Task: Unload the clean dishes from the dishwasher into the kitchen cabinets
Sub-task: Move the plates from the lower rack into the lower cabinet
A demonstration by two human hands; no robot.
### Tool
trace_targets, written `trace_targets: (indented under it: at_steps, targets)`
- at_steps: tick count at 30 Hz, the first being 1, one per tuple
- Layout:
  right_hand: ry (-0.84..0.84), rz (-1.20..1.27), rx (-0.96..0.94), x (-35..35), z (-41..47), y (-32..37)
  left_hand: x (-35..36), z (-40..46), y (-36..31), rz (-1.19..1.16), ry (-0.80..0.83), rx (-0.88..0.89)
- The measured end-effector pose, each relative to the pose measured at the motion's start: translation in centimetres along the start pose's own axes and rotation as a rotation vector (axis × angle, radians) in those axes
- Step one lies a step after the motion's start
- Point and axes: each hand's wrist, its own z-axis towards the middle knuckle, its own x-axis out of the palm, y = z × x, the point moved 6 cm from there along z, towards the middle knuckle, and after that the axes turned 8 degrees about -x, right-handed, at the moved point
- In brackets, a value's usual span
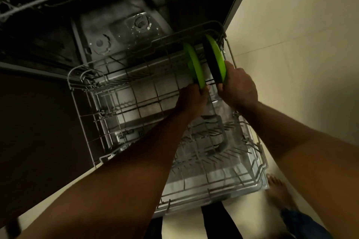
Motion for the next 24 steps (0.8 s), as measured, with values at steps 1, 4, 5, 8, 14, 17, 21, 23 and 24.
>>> trace_targets:
  at_steps: [1, 4, 5, 8, 14, 17, 21, 23, 24]
  targets:
    - [0.008, -0.02, 0.031, 0.0, 0.0, 0.1, 0.1, 0.0, 0.0, -0.007, -0.004, -0.007]
    - [0.026, 0.079, 0.091, 0.3, -0.4, 0.7, -0.4, -0.8, 0.0, -0.059, -0.006, -0.023]
    - [0.017, 0.132, 0.109, 0.1, -0.5, 0.9, -0.7, -1.2, 0.0, -0.067, 0.003, -0.024]
    - [-0.009, 0.24, 0.199, -1.3, -1.5, 1.6, -1.4, -2.9, -0.3, -0.066, 0.039, 0.012]
    - [0.001, 0.292, 0.319, -4.6, -5.4, 2.3, -3.8, -7.3, -0.5, -0.126, 0.107, -0.001]
    - [0.0, 0.306, 0.335, -6.8, -8.3, 2.7, -5.6, -10.7, -0.4, -0.214, 0.146, -0.033]
    - [0.096, 0.217, 0.426, -8.5, -12.8, 3.7, -7.1, -14.3, 1.8, -0.367, 0.187, -0.24]
    - [0.131, 0.174, 0.439, -9.0, -15.4, 4.8, -7.9, -16.4, 3.3, -0.51, 0.187, -0.328]
    - [0.134, 0.162, 0.426, -9.3, -16.5, 5.4, -8.5, -17.3, 4.0, -0.542, 0.173, -0.359]
